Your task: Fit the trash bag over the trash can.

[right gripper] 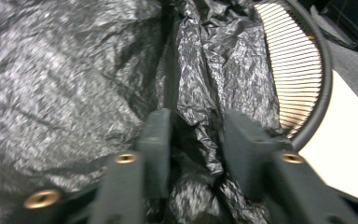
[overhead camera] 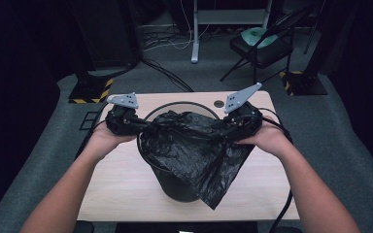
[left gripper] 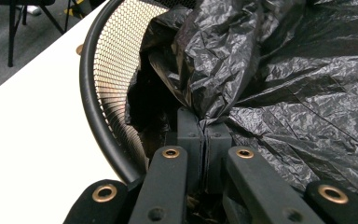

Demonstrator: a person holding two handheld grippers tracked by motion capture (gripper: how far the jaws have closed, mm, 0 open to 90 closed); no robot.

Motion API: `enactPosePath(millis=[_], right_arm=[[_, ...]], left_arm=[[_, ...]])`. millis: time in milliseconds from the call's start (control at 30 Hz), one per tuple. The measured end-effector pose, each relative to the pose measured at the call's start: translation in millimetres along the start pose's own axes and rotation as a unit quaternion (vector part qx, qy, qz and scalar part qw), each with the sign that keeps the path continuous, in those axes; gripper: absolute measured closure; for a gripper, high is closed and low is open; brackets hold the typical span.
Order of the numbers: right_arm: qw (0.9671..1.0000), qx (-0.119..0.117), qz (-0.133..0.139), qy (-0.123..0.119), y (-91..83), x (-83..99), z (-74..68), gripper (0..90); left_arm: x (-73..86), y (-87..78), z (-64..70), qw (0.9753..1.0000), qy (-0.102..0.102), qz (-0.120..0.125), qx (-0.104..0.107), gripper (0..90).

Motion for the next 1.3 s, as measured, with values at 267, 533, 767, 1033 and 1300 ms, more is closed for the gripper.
enactPosePath(millis=[267, 533, 767, 1033, 1300], right_arm=[[0.9996, -0.013, 0.005, -0.022, -2.9, 0.4, -2.7, 87.7], [0.9996, -0.007, 0.002, -0.028, -13.7, -2.2, -4.2, 88.5], [0.9993, 0.004, 0.014, -0.035, -31.0, -6.5, -9.2, 88.5], [0.9986, 0.002, 0.026, -0.046, -33.4, -15.6, -17.8, 88.5], [0.9982, -0.016, 0.033, -0.047, -15.2, -27.4, -15.8, 88.5]], left_arm=[[-2.3, -4.4, -0.6, 0.9999, -0.007, 0.014, -0.005, 71.9], [-9.0, -24.0, 7.1, 0.9994, -0.006, 0.023, -0.024, 51.1], [-17.8, -31.4, 21.8, 0.9992, 0.008, 0.038, -0.014, 50.8], [-27.6, -18.6, 33.9, 0.9989, 0.023, 0.039, 0.006, 51.5], [-24.6, -4.1, 30.5, 0.9992, 0.018, 0.030, 0.021, 49.6]])
Point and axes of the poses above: each handheld gripper's, and its own axes: y roughly forward along the jaws, x roughly out of its underside, z roughly to its right, the point moved 2 cm from there along y, roughly forward along the jaws, and after that the axes turned 13 degrees about y, right-handed, at the moved point
